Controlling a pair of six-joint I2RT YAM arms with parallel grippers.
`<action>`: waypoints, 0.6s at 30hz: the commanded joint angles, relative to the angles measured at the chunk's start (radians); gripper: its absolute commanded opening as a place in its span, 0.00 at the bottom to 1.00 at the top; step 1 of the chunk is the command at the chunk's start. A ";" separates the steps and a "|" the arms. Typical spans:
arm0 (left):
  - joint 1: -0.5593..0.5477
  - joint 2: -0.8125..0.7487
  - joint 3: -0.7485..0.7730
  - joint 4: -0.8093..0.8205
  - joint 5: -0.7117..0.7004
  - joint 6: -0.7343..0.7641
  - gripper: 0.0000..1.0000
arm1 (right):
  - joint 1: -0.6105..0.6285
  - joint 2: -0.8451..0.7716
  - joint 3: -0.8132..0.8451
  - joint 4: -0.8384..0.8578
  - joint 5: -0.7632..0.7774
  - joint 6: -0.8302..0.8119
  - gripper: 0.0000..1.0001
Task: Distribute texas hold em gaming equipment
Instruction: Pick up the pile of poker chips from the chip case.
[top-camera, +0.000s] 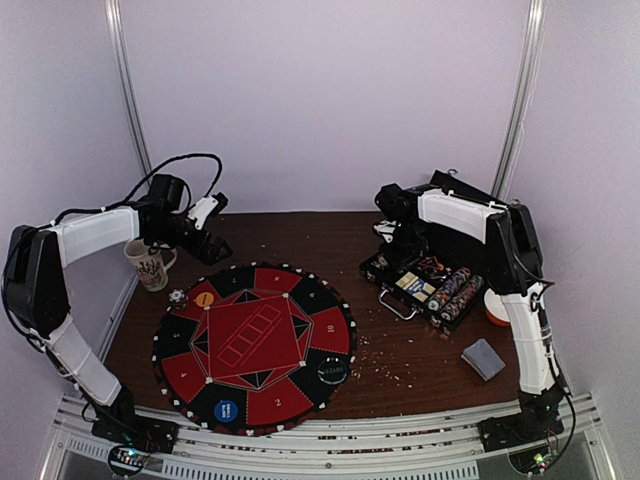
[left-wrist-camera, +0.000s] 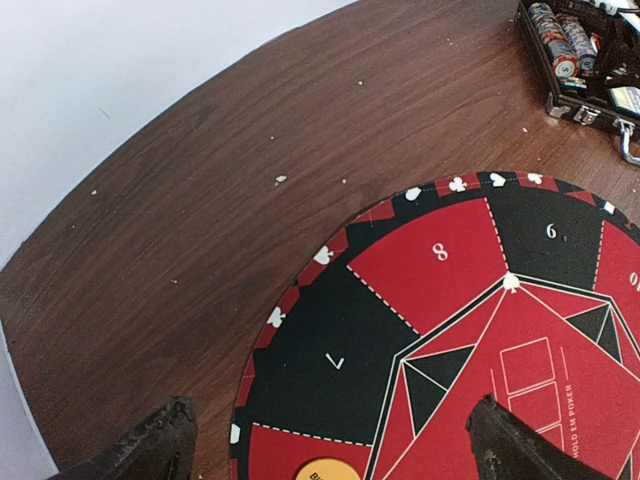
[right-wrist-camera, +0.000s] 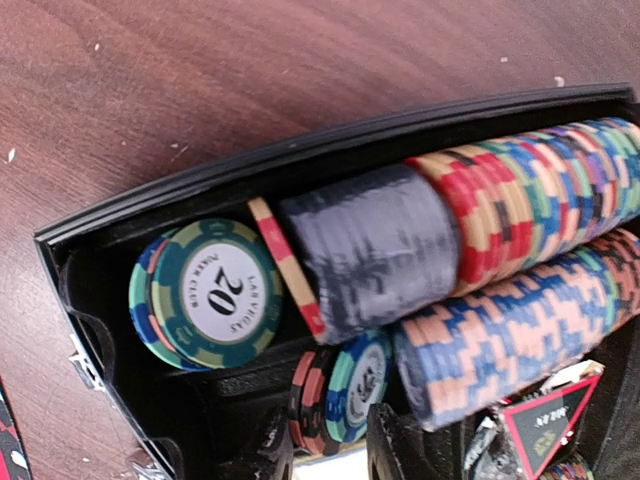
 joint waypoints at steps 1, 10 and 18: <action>-0.005 0.004 0.029 0.008 0.000 0.009 0.98 | 0.003 0.018 0.003 -0.019 -0.031 -0.008 0.29; -0.005 0.010 0.031 0.006 0.003 0.009 0.98 | 0.005 0.037 0.011 0.015 0.183 0.025 0.27; -0.004 0.011 0.032 0.006 0.000 0.009 0.98 | 0.004 0.055 0.022 0.015 0.069 -0.002 0.21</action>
